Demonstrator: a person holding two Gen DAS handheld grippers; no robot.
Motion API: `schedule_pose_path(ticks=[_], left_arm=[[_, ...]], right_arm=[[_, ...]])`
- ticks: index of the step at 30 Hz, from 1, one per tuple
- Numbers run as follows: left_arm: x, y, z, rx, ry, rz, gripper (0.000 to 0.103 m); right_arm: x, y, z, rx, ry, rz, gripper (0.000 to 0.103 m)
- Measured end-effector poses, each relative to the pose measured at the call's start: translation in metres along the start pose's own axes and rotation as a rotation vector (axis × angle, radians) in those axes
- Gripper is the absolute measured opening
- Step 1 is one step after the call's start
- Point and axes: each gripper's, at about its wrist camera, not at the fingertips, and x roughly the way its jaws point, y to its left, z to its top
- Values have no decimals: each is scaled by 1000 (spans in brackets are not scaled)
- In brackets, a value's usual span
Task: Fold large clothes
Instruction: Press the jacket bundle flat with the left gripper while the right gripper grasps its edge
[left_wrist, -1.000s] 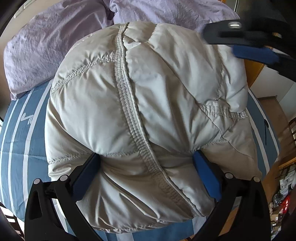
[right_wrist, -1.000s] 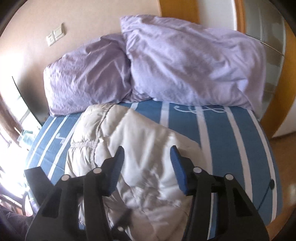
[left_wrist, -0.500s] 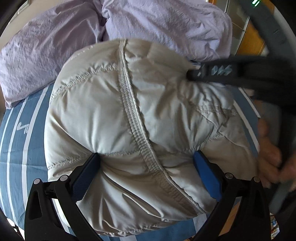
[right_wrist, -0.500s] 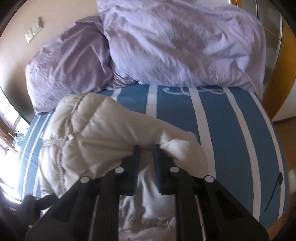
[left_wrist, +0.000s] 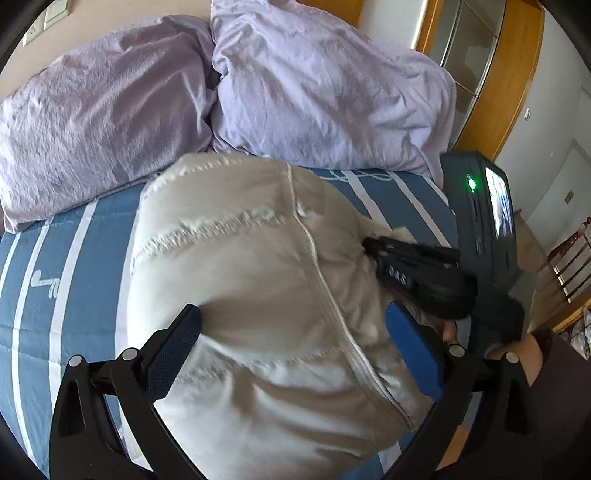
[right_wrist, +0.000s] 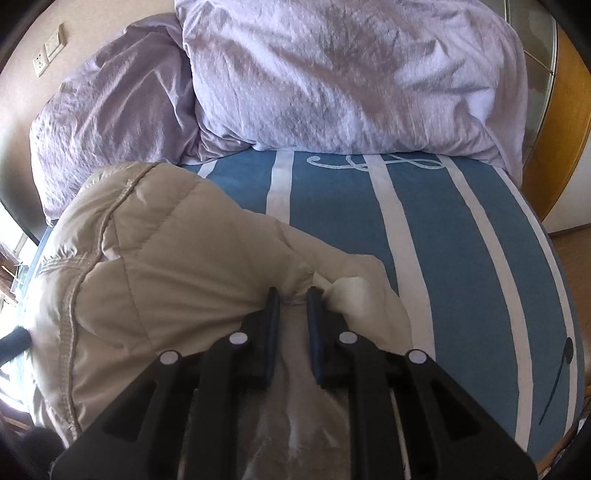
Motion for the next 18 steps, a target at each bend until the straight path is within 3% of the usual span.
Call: schedule_pose_path(ticks=[18], left_arm=[[10,32,43,-66,-33,16,101]], right_arm=[[13,-4,-3,22,-35,-15,15]])
